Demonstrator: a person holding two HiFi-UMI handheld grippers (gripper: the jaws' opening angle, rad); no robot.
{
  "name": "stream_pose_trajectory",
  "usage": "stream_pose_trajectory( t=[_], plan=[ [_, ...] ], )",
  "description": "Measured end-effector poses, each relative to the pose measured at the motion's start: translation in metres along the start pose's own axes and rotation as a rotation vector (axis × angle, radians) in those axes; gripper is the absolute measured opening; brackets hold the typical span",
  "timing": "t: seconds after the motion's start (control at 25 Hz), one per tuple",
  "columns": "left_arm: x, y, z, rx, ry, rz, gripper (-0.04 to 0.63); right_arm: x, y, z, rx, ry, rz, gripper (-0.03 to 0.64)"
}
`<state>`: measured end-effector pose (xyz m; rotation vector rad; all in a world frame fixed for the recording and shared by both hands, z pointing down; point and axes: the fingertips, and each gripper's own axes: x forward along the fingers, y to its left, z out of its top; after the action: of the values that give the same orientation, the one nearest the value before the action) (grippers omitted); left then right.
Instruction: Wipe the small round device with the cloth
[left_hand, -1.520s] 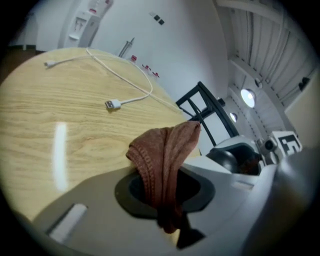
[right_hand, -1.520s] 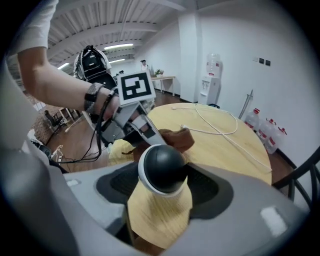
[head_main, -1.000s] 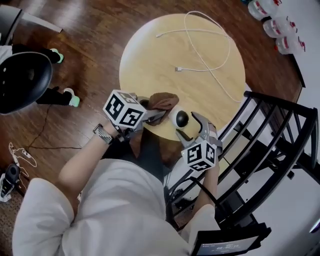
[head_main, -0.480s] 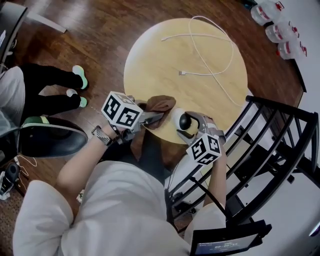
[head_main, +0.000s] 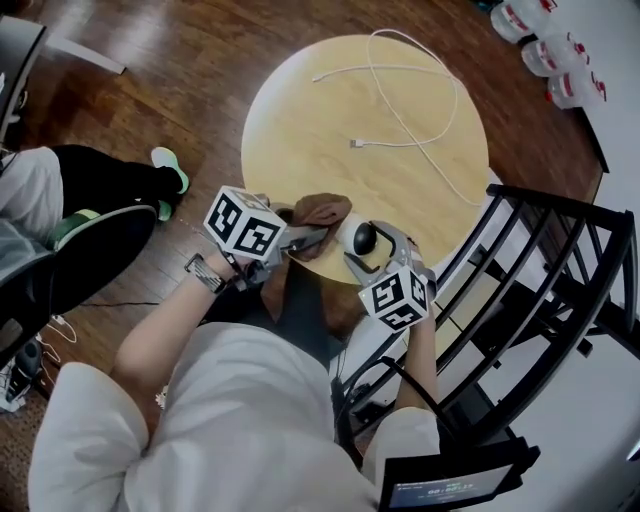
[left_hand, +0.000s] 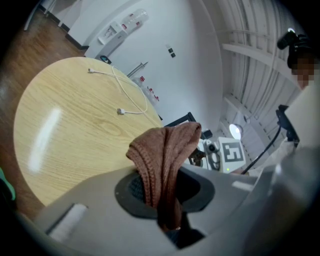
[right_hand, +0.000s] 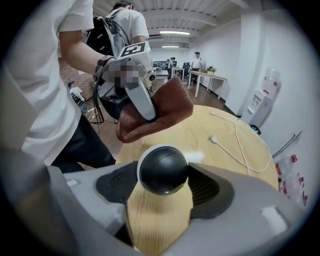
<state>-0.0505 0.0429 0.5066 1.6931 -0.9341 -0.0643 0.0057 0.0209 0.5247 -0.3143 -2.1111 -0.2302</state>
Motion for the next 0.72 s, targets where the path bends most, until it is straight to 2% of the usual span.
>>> stream_pose_trajectory(
  t=[0.28, 0.44, 0.72],
  plan=[
    [-0.003, -0.007, 0.003, -0.026, -0.016, -0.038, 0.075, -0.003, 0.0, 0.0, 0.094, -0.014, -0.05, 0.314],
    [-0.006, -0.003, 0.004, -0.029, -0.022, -0.033, 0.075, -0.009, -0.006, -0.008, 0.17, -0.007, -0.085, 0.314],
    [-0.003, -0.003, 0.004, -0.024, -0.01, -0.032, 0.075, -0.027, -0.036, -0.03, 0.356, 0.055, -0.313, 0.311]
  ],
)
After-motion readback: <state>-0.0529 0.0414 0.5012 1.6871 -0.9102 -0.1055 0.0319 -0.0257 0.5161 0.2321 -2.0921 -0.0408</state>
